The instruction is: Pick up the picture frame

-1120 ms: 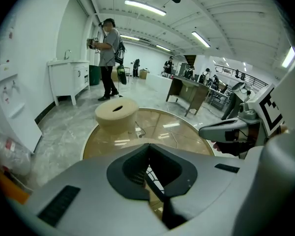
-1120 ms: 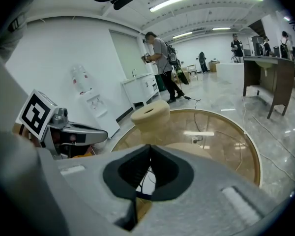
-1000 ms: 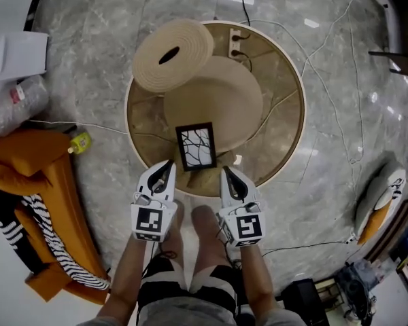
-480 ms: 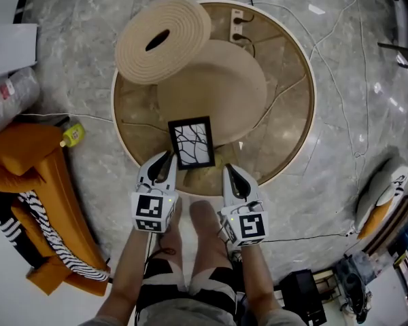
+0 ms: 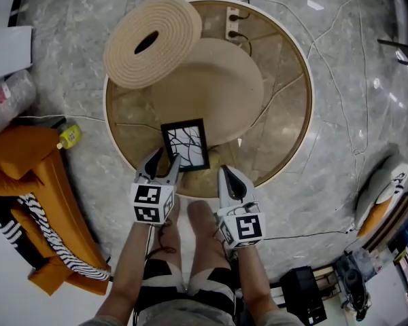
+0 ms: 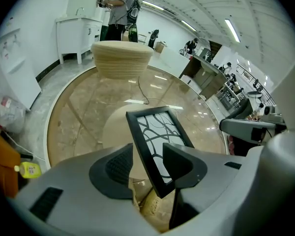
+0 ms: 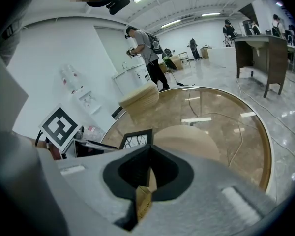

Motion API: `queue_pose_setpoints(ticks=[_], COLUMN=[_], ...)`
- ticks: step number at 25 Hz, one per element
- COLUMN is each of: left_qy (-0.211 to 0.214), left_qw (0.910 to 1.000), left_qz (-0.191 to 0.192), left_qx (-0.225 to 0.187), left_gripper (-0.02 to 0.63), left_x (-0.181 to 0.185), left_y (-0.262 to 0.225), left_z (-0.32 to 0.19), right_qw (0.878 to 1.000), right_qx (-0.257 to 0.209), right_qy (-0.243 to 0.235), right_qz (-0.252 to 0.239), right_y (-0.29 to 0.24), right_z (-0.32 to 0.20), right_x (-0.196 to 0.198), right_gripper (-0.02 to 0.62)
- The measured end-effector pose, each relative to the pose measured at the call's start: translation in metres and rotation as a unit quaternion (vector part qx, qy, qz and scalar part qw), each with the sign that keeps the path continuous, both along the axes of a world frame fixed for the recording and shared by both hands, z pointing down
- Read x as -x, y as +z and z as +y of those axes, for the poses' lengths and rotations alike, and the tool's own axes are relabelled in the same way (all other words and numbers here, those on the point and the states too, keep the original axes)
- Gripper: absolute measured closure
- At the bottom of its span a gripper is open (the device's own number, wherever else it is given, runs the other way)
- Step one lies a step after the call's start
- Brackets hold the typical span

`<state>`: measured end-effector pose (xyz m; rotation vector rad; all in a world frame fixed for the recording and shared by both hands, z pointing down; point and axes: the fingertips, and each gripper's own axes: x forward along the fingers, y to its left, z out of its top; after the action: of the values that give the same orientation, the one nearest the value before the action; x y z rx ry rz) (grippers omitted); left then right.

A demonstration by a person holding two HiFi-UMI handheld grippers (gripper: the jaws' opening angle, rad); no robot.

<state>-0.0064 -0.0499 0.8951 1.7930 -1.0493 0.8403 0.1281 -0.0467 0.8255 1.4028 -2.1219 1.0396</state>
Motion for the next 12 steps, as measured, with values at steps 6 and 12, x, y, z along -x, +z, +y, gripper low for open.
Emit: queue_pose_setpoints(ticks=[6, 12], left_qy=[-0.013, -0.014], left_qw=[0.9996, 0.9994], left_qz=[-0.002, -0.022], left_qx=[0.025, 0.024], left_gripper=[0.422, 0.442], left_x=[0.000, 0.002], left_y=[0.011, 0.013], left_z=[-0.001, -0.001], right_qw=[1.000, 1.000], right_qx=[0.011, 0.017], right_qy=[0.006, 0.012], right_qz=[-0.006, -0.005], right_y=[0.008, 0.013], right_z=[0.001, -0.002], right_x=[-0.001, -0.008], right_gripper=[0.595, 0.597])
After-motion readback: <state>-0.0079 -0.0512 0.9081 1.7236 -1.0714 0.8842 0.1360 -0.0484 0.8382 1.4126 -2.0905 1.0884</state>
